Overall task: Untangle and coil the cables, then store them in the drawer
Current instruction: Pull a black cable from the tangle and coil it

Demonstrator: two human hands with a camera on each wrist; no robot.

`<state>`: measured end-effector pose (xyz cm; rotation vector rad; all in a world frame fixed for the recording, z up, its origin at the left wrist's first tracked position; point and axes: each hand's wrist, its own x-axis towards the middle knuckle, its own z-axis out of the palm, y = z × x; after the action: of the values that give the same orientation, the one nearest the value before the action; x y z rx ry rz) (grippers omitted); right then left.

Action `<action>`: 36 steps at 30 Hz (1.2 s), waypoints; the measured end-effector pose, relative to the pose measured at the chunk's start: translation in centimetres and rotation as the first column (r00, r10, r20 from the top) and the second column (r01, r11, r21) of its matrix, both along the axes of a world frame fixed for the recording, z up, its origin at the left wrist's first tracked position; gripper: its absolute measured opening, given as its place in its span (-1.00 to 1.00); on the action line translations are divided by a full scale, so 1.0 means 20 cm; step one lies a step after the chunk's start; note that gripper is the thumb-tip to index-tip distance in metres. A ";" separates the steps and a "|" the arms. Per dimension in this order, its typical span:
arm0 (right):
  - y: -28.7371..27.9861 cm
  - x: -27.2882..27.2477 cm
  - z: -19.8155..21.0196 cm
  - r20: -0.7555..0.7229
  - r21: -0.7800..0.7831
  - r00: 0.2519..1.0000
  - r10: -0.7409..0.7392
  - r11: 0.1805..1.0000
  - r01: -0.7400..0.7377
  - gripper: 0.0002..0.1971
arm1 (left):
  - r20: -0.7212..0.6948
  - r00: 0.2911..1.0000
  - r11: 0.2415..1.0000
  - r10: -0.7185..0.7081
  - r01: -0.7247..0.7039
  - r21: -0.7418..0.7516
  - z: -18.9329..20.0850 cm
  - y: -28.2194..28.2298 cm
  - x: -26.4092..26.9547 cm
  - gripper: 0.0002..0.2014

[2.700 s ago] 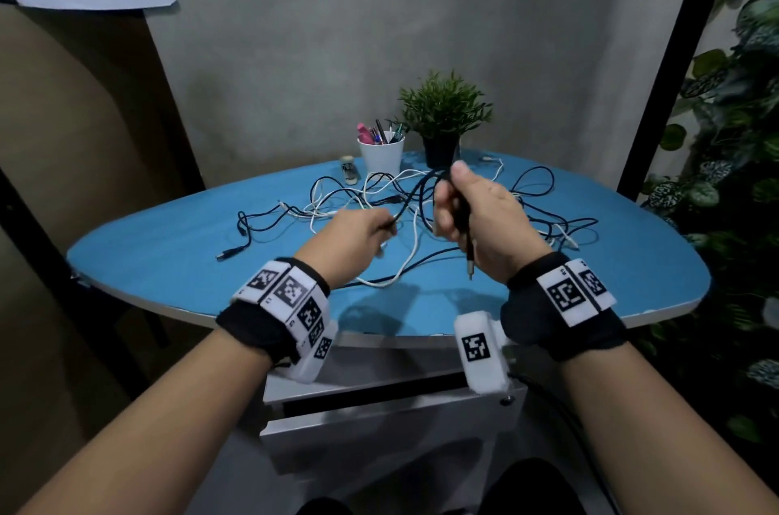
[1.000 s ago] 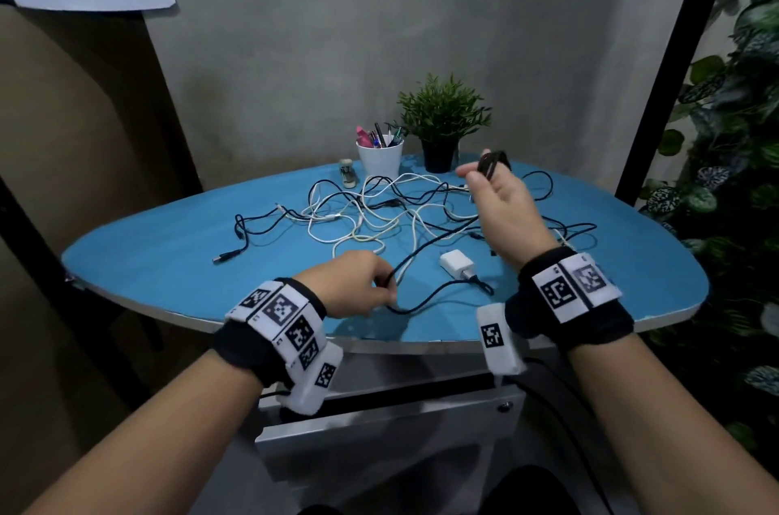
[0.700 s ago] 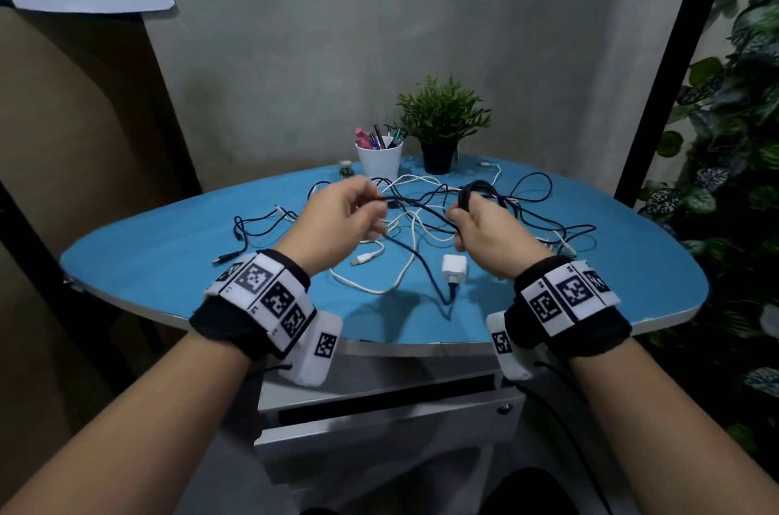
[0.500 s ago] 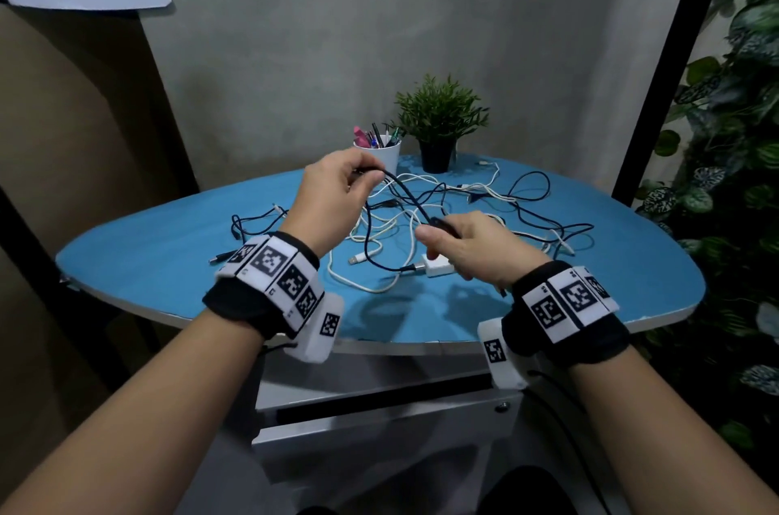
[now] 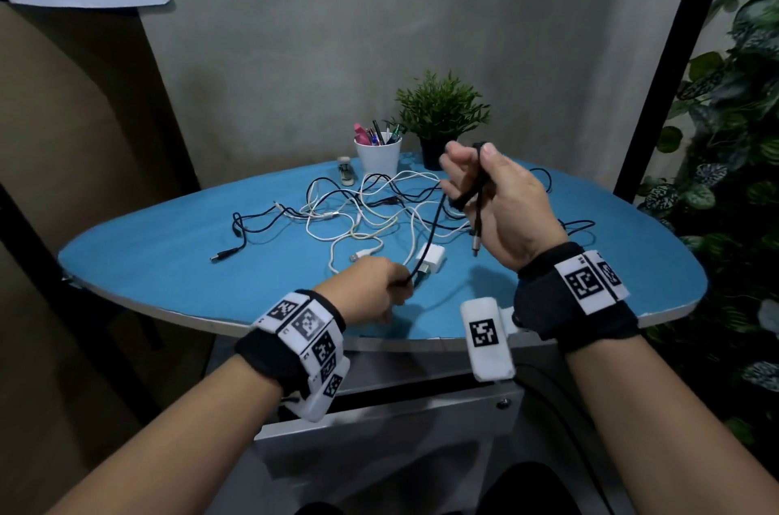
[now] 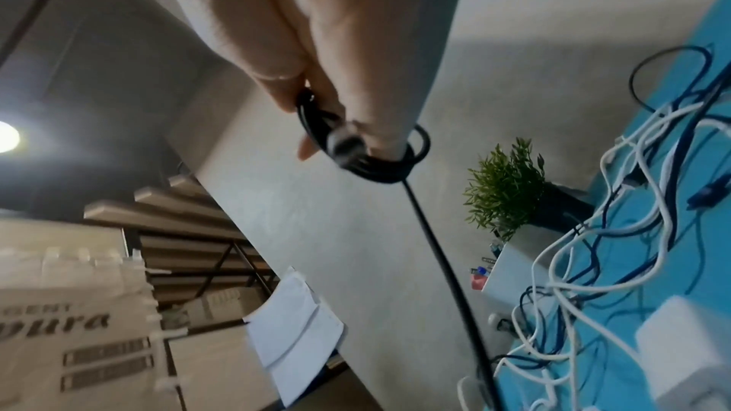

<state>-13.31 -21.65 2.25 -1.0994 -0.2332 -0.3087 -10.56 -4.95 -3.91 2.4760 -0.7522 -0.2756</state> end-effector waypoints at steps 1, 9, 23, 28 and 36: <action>-0.01 0.01 -0.01 0.008 -0.062 0.998 -0.057 0.996 0.057 -0.67 | -0.038 0.999 1.000 -0.022 0.022 -0.007 -0.01 0.01 -0.01 -0.85; -0.02 0.03 -0.09 0.118 -0.896 0.933 -0.340 0.368 0.248 -0.66 | 0.079 0.996 0.966 -0.035 0.054 -0.252 0.11 0.04 0.00 -0.84; 0.02 0.00 -0.14 -0.153 -0.531 0.988 0.036 0.840 -0.113 -0.65 | 0.097 0.973 0.741 0.208 -0.092 -0.666 0.18 0.00 0.10 -0.84; 0.04 0.00 -0.10 -0.137 -0.171 0.978 0.156 0.969 -0.179 -0.56 | 0.068 0.988 0.769 0.140 -0.065 -0.636 0.09 -0.04 0.08 -0.80; 0.04 0.05 -0.14 -0.101 -0.253 0.994 -0.047 0.967 0.021 -0.54 | -0.073 0.996 0.721 0.053 -0.089 -0.687 0.09 -0.11 0.01 -0.66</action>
<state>-12.26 -20.80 -0.46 -1.3684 -0.1614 -0.2546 -10.41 -7.15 -2.09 1.7626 -0.5912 -0.0078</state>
